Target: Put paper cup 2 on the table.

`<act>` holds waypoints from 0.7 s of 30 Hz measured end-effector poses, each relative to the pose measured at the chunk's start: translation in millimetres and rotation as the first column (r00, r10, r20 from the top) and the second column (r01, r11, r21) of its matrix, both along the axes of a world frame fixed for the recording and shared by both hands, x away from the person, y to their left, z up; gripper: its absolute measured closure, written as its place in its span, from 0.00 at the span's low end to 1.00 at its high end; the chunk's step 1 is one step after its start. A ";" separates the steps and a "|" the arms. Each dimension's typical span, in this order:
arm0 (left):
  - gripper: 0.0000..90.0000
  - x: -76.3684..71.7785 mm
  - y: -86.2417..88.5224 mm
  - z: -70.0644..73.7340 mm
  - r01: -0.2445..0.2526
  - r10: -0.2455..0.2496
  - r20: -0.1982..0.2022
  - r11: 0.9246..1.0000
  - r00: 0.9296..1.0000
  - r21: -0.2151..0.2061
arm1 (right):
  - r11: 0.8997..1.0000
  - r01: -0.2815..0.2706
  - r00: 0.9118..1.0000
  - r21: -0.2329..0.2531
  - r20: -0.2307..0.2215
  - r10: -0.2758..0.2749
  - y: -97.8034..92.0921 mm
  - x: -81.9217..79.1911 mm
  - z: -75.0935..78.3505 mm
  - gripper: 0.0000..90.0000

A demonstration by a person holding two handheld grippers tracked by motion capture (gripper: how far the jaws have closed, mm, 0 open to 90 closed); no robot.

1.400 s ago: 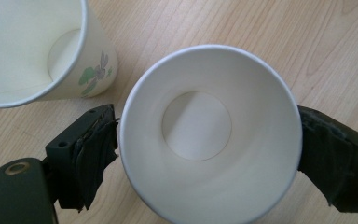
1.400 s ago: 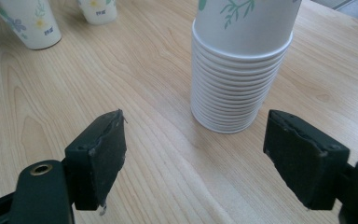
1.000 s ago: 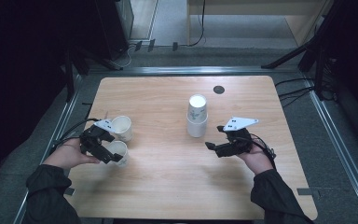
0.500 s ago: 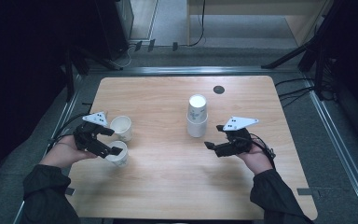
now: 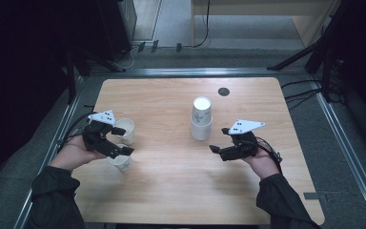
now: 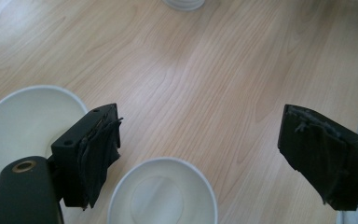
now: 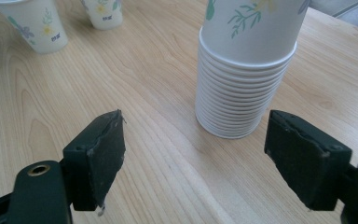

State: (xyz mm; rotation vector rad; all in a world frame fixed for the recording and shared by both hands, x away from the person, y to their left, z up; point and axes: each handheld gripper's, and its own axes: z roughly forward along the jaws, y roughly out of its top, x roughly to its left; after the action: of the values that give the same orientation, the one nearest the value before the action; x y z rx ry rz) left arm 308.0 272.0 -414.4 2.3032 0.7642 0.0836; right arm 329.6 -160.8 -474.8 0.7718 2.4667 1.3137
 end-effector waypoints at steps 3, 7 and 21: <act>0.15 1.2 -7.2 4.2 -0.010 0.010 0.001 1.000 1.000 -0.027 | 1.000 -0.004 1.000 0.003 0.000 0.004 1.0 -2.1 0.0 0.23; 0.15 1.3 -16.3 4.9 -0.004 0.004 0.006 1.000 1.000 -0.028 | 1.000 -0.014 1.000 0.002 0.005 0.014 3.5 -4.1 0.5 0.23; 0.16 7.0 -69.6 -3.3 -0.017 0.022 0.043 0.995 0.999 -0.095 | 0.999 -0.046 0.999 -0.001 0.001 0.046 7.9 -8.3 -1.3 0.23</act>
State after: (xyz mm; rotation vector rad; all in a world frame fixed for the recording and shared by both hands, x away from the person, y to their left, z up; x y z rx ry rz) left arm 315.0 202.4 -417.7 2.1976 0.7525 0.1042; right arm 321.3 -152.9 -476.2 0.7181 2.4989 1.3277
